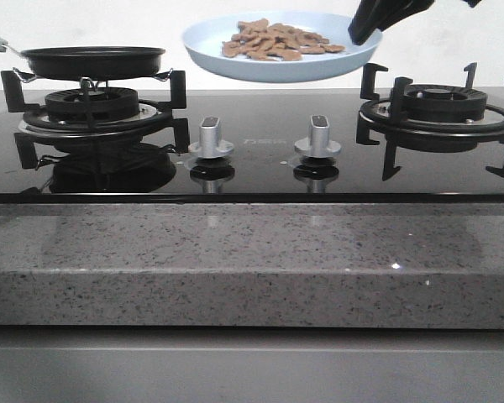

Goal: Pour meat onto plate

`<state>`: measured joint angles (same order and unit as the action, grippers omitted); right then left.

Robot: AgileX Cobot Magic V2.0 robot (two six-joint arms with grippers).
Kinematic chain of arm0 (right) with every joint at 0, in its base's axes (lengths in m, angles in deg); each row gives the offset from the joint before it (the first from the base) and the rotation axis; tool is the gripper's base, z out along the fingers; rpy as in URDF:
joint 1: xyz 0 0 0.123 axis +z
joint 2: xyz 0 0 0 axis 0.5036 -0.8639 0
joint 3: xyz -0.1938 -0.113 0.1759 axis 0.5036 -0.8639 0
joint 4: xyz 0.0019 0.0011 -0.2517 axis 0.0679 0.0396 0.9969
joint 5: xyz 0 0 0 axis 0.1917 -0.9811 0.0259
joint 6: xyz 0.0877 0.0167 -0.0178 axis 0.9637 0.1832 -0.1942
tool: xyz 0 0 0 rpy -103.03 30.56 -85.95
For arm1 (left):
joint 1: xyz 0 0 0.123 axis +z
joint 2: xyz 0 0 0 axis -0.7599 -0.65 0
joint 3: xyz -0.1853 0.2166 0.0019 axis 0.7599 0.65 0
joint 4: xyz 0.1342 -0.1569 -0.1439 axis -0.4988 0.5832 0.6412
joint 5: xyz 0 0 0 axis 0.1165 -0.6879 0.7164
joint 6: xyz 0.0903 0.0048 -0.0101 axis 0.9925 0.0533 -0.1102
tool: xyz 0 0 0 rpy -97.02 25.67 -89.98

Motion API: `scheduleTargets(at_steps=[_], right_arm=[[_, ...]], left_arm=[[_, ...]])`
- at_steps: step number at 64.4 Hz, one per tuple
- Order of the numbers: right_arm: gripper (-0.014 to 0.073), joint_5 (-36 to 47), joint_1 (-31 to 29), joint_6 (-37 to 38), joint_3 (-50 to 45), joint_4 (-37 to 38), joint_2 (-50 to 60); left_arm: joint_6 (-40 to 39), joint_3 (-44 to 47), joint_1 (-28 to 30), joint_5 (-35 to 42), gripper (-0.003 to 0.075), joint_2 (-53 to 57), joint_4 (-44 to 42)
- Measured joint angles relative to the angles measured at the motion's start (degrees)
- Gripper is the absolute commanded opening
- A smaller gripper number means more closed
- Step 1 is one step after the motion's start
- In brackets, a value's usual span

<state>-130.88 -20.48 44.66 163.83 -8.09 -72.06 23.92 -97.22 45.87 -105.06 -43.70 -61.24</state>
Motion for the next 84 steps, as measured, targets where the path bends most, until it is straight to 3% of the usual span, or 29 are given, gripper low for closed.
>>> scheduleTargets(at_steps=[19,39,45,55,59,73,84], right_arm=[[-0.0118,-1.94,-0.32,0.13,13.8,-0.66,-13.13],[-0.011,-2.14,-0.32,0.13,17.28,-0.16,-19.16],[0.0005,-2.46,-0.32,0.13,17.28,0.5,-20.0],[0.0278,-2.53,-0.32,0.36,17.38,0.75,-20.16],[0.0332,-2.66,-0.32,0.36,17.92,0.87,-20.16],[0.0342,-6.09,-0.32,0.36,20.03,1.46,-18.77],[0.0342,-10.75,0.07,0.36,18.2,3.29,-11.21]], left_arm=[[0.0,0.0,0.0,0.0,0.0566,0.0,0.08],[0.0,0.0,0.0,0.0,0.0566,0.0,0.08],[0.0,0.0,0.0,0.0,0.0566,0.0,0.08],[0.0,0.0,0.0,0.0,0.0566,0.0,0.08],[0.0,0.0,0.0,0.0,0.0566,0.0,0.08],[0.0,0.0,0.0,0.0,0.0566,0.0,0.08],[0.0,0.0,0.0,0.0,0.0566,0.0,0.08]])
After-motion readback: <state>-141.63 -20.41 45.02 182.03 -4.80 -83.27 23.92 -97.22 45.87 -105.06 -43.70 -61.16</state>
